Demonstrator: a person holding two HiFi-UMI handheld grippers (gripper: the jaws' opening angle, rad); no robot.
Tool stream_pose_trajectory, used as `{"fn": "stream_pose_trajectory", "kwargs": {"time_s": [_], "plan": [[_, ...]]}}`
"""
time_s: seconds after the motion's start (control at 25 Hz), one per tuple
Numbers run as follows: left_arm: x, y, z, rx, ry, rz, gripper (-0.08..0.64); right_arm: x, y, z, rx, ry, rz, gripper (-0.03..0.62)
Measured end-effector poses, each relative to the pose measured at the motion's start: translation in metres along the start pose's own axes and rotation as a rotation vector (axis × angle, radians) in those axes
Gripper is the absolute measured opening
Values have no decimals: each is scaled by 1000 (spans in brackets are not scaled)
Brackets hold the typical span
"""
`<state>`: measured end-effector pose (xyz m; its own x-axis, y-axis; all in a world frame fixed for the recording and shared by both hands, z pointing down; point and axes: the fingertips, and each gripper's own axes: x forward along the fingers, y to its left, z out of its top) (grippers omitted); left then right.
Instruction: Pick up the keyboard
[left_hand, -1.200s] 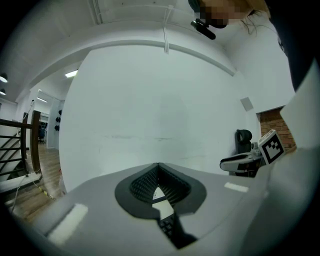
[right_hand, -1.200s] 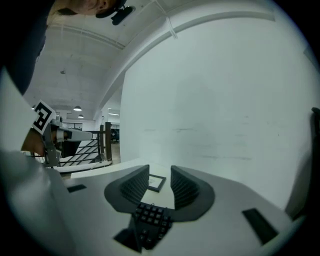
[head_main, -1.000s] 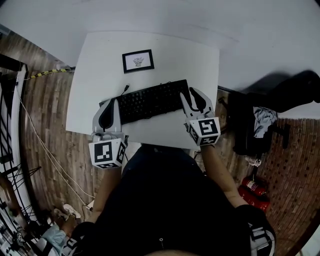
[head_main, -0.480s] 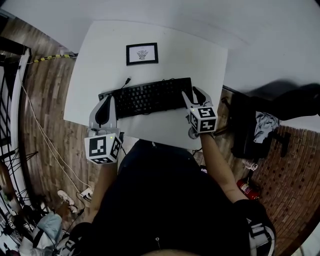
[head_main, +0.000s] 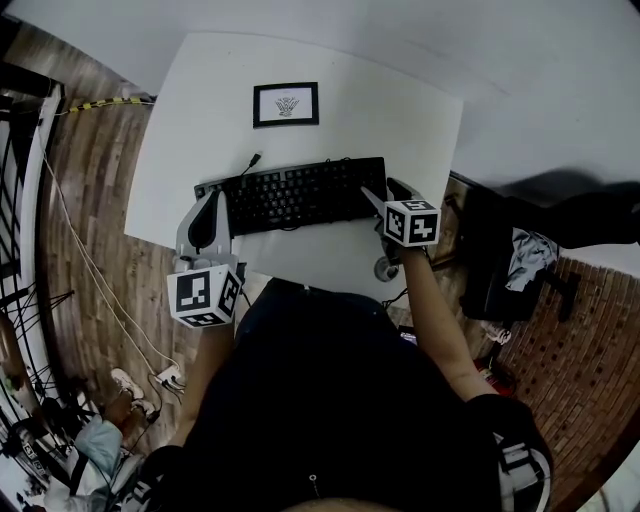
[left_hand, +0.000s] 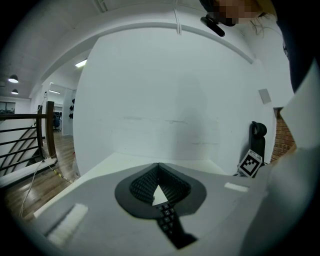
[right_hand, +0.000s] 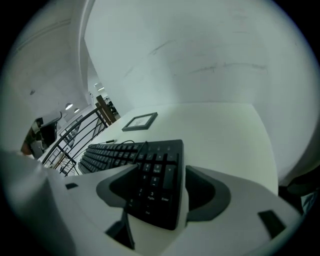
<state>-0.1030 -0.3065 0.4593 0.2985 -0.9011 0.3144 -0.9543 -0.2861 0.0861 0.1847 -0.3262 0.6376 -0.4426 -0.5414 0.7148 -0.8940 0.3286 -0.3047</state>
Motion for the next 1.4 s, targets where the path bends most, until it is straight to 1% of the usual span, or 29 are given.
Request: {"fn": "stream_pose_trajectory", "kwargs": {"time_s": [0.08, 0.24, 0.56, 0.8, 1.0, 1.16, 1.4], "plan": [[2, 0, -2, -5, 9, 4, 11, 3, -2, -3, 1, 27, 5, 265], [5, 2, -5, -17, 19, 14, 11, 7, -3, -5, 22, 43, 21, 272], [4, 7, -6, -38, 21, 33, 11, 13, -7, -12, 100, 96, 49, 272], [-1, 9, -8, -51, 22, 42, 11, 14, -8, -13, 119, 155, 34, 270], [-8, 16, -11, -54, 27, 54, 11, 9, -6, -16, 119, 198, -5, 270], [-13, 24, -17, -63, 36, 63, 11, 0, 1, -12, 111, 193, -32, 270], [-19, 39, -28, -70, 52, 81, 11, -14, 10, 4, 68, 166, -72, 270]]}}
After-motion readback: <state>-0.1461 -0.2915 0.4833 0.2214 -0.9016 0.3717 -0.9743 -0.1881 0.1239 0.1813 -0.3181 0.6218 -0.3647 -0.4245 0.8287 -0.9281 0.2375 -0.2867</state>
